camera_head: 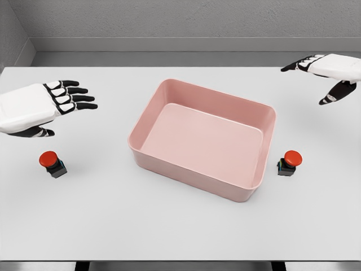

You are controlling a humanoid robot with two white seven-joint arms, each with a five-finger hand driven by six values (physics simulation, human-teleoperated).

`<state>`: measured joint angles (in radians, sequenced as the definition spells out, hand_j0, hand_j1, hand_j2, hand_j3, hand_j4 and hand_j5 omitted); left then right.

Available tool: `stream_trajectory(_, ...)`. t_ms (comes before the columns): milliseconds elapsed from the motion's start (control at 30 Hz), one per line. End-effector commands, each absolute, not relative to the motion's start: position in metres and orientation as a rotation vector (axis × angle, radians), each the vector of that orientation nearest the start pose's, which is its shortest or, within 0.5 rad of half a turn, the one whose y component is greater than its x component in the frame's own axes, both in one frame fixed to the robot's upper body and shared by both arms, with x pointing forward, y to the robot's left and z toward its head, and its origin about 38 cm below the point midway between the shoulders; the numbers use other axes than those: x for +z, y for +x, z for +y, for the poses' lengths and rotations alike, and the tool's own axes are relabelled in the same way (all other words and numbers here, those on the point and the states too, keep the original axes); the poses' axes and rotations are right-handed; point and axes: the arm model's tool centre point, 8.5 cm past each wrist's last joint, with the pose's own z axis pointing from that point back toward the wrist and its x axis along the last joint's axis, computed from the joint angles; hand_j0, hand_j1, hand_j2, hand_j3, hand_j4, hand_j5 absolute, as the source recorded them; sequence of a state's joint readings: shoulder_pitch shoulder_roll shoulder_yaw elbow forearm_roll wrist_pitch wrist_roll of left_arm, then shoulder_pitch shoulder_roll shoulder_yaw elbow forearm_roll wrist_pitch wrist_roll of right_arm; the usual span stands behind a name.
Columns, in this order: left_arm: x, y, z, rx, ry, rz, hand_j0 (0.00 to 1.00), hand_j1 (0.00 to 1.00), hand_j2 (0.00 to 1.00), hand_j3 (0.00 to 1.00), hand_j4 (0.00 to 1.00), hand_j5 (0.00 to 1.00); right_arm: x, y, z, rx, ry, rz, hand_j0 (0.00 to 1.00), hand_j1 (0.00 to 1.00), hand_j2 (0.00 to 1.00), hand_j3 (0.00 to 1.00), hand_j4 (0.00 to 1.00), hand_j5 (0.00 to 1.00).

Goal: Put the industrial switch in the basket with both arms

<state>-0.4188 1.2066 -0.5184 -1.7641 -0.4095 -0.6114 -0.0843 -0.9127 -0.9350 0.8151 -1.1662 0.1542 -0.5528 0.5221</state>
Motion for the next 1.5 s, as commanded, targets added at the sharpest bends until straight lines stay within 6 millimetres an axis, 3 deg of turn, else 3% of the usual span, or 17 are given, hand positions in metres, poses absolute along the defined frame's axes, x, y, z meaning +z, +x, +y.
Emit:
stream_trajectory(0, 0.278, 0.356, 0.346, 2.7, -0.799, 2.14, 1.0, 1.0, 1.0, 1.0, 1.0, 1.0, 0.268, 0.478, -0.392, 1.826, -0.476, -1.309, 1.0, 1.0, 1.0, 1.0, 1.0, 1.0)
stream_trajectory(133, 0.277, 0.355, 0.349, 2.717, -0.804, 2.119, 1.0, 1.0, 1.0, 1.0, 1.0, 1.0, 0.267, 0.475, -0.395, 1.844, -0.478, -1.28, 1.0, 1.0, 1.0, 1.0, 1.0, 1.0)
stream_trajectory(200, 0.286, 0.352, 0.363, 2.77, -0.86, 2.037, 1.0, 1.0, 1.0, 1.0, 1.0, 1.0, 0.262, 0.47, -0.401, 1.865, -0.475, -1.257, 1.0, 1.0, 1.0, 1.0, 1.0, 1.0)
stream_trajectory(333, 0.274, 0.356, 0.383, 2.849, -0.917, 1.982, 1.0, 1.0, 1.0, 1.0, 1.0, 1.0, 0.256, 0.464, -0.4, 1.908, -0.445, -1.257, 1.0, 1.0, 1.0, 1.0, 1.0, 1.0)
stream_trajectory(367, 0.266, 0.354, 0.386, 2.878, -0.902, 1.982, 1.0, 1.0, 1.0, 1.0, 1.0, 1.0, 0.258, 0.46, -0.411, 1.903, -0.46, -1.233, 1.0, 1.0, 1.0, 1.0, 1.0, 1.0)
stream_trajectory(467, 0.252, 0.35, 0.388, 2.926, -0.877, 1.948, 1.0, 1.0, 1.0, 1.0, 1.0, 1.0, 0.244, 0.452, -0.417, 1.896, -0.438, -1.212, 1.0, 1.0, 1.0, 1.0, 1.0, 1.0)
stream_trajectory(600, 0.238, 0.351, 0.408, 3.007, -0.916, 1.913, 1.0, 1.0, 1.0, 1.0, 1.0, 1.0, 0.234, 0.44, -0.417, 1.877, -0.438, -1.251, 1.0, 1.0, 1.0, 1.0, 1.0, 1.0)
stream_trajectory(833, 0.212, 0.338, 0.405, 3.073, -0.833, 1.86, 1.0, 1.0, 1.0, 1.0, 1.0, 1.0, 0.224, 0.423, -0.418, 1.907, -0.405, -1.227, 1.0, 1.0, 1.0, 1.0, 1.0, 1.0)
stream_trajectory(1067, 0.211, 0.334, 0.392, 2.993, -0.802, 1.933, 1.0, 1.0, 1.0, 1.0, 1.0, 1.0, 0.207, 0.409, -0.42, 1.918, -0.361, -1.189, 1.0, 1.0, 1.0, 1.0, 1.0, 1.0)
stream_trajectory(1267, 0.196, 0.332, 0.406, 3.058, -0.817, 1.92, 1.0, 1.0, 1.0, 1.0, 1.0, 1.0, 0.205, 0.401, -0.41, 1.949, -0.327, -1.198, 1.0, 1.0, 1.0, 1.0, 1.0, 1.0)
stream_trajectory(1467, 0.184, 0.336, 0.415, 3.087, -0.849, 1.949, 1.0, 1.0, 1.0, 1.0, 1.0, 1.0, 0.199, 0.394, -0.398, 1.975, -0.287, -1.213, 0.94, 0.94, 0.94, 0.94, 0.94, 0.94)
